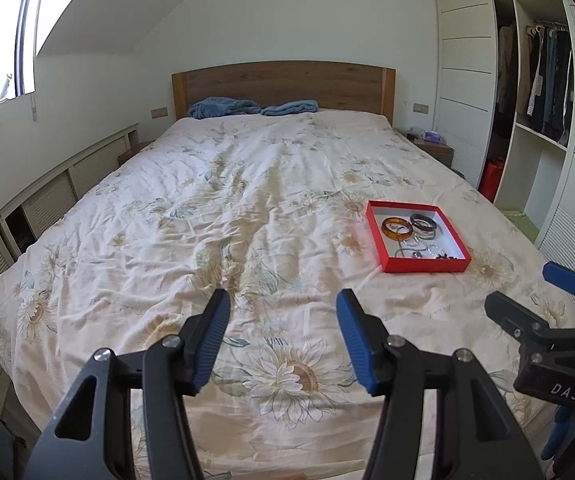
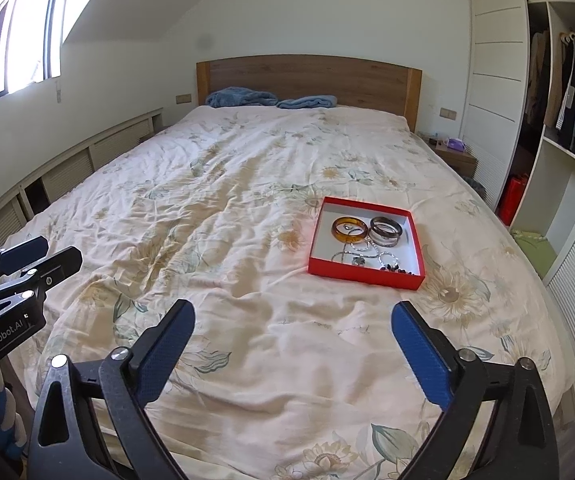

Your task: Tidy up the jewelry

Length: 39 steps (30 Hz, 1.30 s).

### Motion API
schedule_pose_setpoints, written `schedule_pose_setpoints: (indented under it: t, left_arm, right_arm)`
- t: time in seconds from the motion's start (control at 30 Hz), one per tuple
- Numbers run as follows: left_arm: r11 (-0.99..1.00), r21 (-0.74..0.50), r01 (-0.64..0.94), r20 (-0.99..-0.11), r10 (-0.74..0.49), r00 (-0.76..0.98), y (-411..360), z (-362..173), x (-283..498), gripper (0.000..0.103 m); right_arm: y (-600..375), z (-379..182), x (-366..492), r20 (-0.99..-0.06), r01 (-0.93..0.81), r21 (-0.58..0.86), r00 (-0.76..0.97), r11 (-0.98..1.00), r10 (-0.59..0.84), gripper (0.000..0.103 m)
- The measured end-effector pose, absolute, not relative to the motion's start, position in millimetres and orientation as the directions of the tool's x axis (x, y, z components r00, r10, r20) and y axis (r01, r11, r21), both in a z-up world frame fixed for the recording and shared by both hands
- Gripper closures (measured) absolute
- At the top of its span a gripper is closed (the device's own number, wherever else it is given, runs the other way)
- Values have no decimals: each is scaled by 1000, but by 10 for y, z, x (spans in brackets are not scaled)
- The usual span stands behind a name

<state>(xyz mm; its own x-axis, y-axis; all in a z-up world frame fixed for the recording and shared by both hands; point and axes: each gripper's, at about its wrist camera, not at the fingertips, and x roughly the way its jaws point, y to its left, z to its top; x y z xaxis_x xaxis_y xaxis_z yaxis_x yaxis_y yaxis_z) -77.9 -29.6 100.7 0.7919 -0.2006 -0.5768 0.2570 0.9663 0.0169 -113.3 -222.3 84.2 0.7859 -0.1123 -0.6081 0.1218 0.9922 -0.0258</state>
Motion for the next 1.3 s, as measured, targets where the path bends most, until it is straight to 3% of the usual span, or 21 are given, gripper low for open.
schedule_pose_setpoints:
  t: [1.3]
  left_arm:
    - [949,81,304,-698,-164,697,-834,408,-385,50]
  right_arm:
    - [-2712,293,-858,-659,179,-10,739,984,-141,0]
